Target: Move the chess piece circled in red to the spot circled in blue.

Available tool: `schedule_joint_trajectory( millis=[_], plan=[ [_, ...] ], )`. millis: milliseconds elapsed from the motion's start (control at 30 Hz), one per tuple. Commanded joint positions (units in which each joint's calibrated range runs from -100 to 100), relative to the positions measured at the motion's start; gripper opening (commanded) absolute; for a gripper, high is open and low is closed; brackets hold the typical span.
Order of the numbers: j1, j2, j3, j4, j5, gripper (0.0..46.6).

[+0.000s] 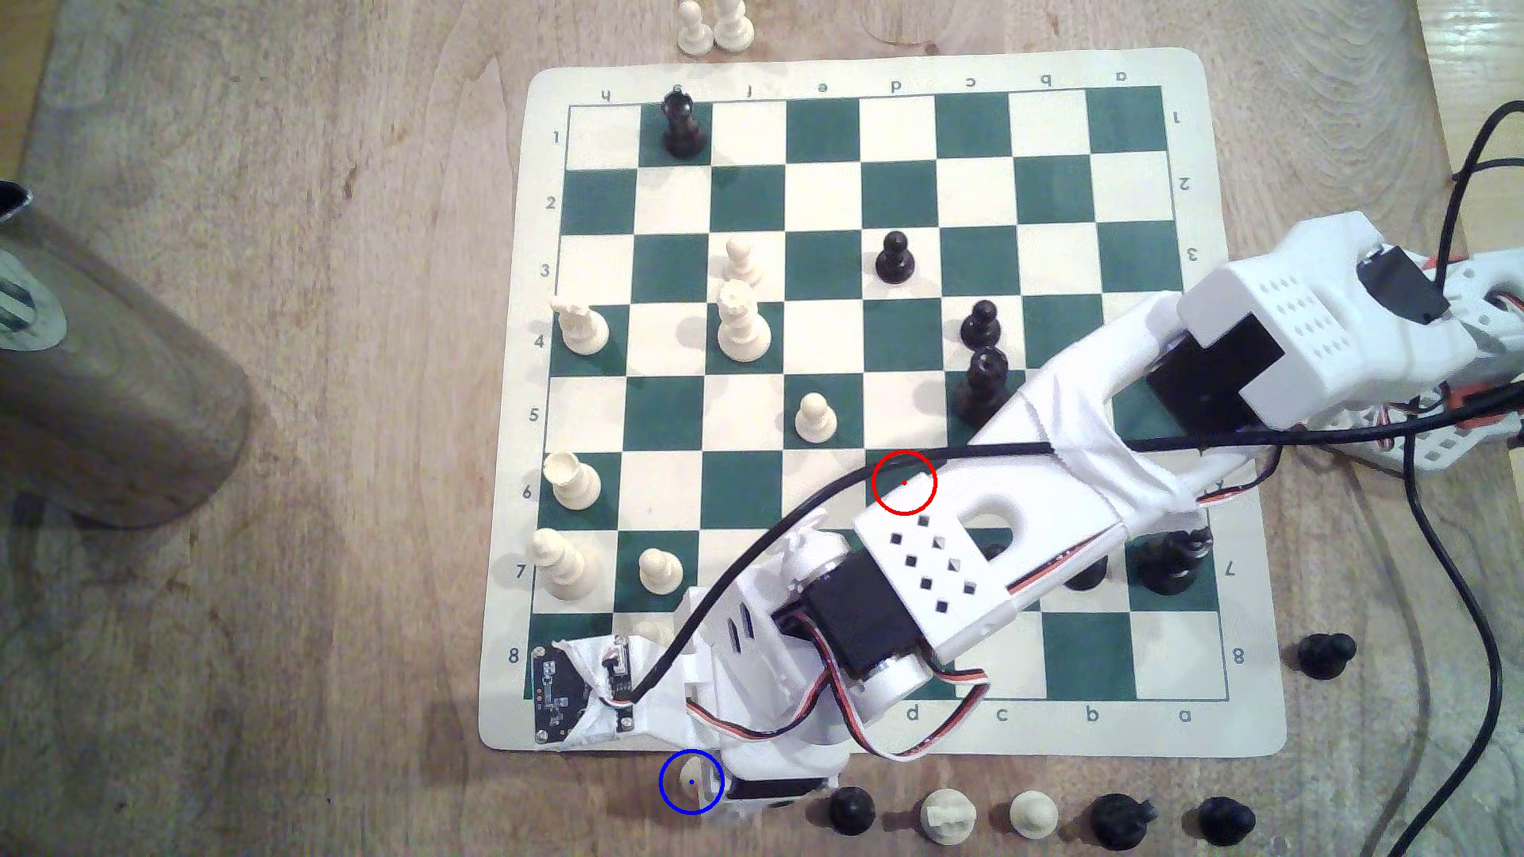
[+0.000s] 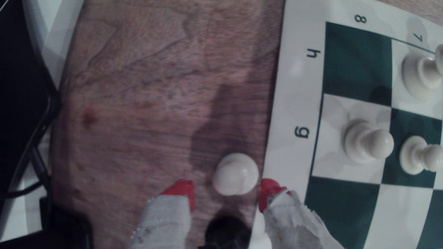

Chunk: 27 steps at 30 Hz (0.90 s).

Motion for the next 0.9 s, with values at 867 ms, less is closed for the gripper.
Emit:
schedule_joint_trajectory(
  millis=[867],
  plan=[
    [1.7,-29.2,17.7,0.0,0.4,25.2]
  ],
)
